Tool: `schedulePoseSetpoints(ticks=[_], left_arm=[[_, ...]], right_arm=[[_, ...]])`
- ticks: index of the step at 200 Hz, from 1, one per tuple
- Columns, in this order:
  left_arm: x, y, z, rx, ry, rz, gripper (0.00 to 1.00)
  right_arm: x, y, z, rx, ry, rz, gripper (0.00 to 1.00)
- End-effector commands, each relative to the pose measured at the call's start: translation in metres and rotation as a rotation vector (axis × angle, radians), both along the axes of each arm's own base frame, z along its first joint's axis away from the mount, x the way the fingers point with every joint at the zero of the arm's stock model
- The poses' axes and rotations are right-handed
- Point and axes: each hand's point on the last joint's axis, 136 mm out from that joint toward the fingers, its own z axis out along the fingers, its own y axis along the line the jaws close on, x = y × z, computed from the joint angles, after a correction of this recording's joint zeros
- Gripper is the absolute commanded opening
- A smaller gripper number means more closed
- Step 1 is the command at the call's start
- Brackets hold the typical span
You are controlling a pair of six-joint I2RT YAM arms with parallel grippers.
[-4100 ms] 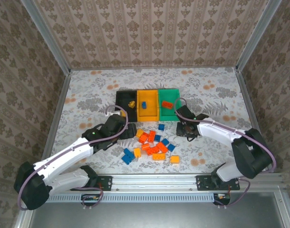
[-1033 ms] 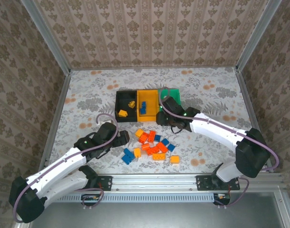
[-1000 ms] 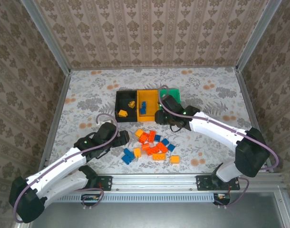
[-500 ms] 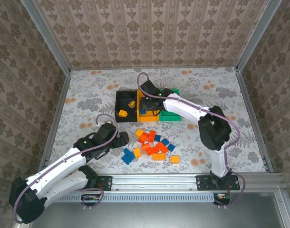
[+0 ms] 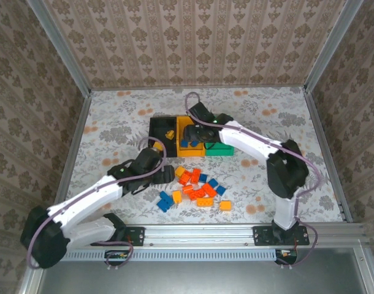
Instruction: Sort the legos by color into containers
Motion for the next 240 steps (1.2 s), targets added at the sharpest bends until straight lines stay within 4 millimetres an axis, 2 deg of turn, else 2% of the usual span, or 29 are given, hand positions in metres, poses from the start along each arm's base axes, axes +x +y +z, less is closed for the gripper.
schedulePoseSetpoints(ticks=[1, 54, 88, 100, 104, 133, 162, 171, 193, 240], left_arm=[[0.009, -0.031, 0.002, 0.023, -0.019, -0.138, 0.91], [0.026, -0.058, -0.023, 0.134, -0.021, -0.200, 0.85], [0.037, -0.061, -0.036, 0.190, -0.014, -0.188, 0.80], [0.037, -0.058, -0.042, 0.206, -0.001, -0.177, 0.77], [0.037, -0.057, -0.044, 0.211, 0.007, -0.174, 0.76], [0.033, -0.047, -0.058, 0.239, 0.044, -0.144, 0.70], [0.028, -0.026, -0.063, 0.254, 0.058, -0.079, 0.59], [0.027, -0.025, -0.061, 0.233, 0.055, -0.078, 0.59], [0.027, -0.031, -0.063, 0.205, 0.065, -0.094, 0.70], [0.041, -0.035, -0.078, 0.235, 0.053, -0.095, 0.70]], right_arm=[[-0.016, -0.026, 0.012, 0.032, -0.021, -0.061, 0.69], [-0.046, -0.077, 0.016, 0.065, -0.051, -0.141, 0.69], [-0.057, -0.094, 0.017, 0.065, -0.057, -0.170, 0.69], [-0.058, -0.098, 0.011, 0.058, -0.047, -0.175, 0.69], [-0.059, -0.100, 0.021, 0.075, -0.070, -0.177, 0.69], [-0.060, -0.106, 0.025, 0.085, -0.081, -0.189, 0.69], [-0.059, -0.104, 0.030, 0.103, -0.090, -0.187, 0.70], [-0.058, -0.104, 0.030, 0.108, -0.091, -0.188, 0.70], [-0.058, -0.103, 0.032, 0.113, -0.095, -0.189, 0.70], [-0.059, -0.108, 0.033, 0.103, -0.101, -0.198, 0.70]])
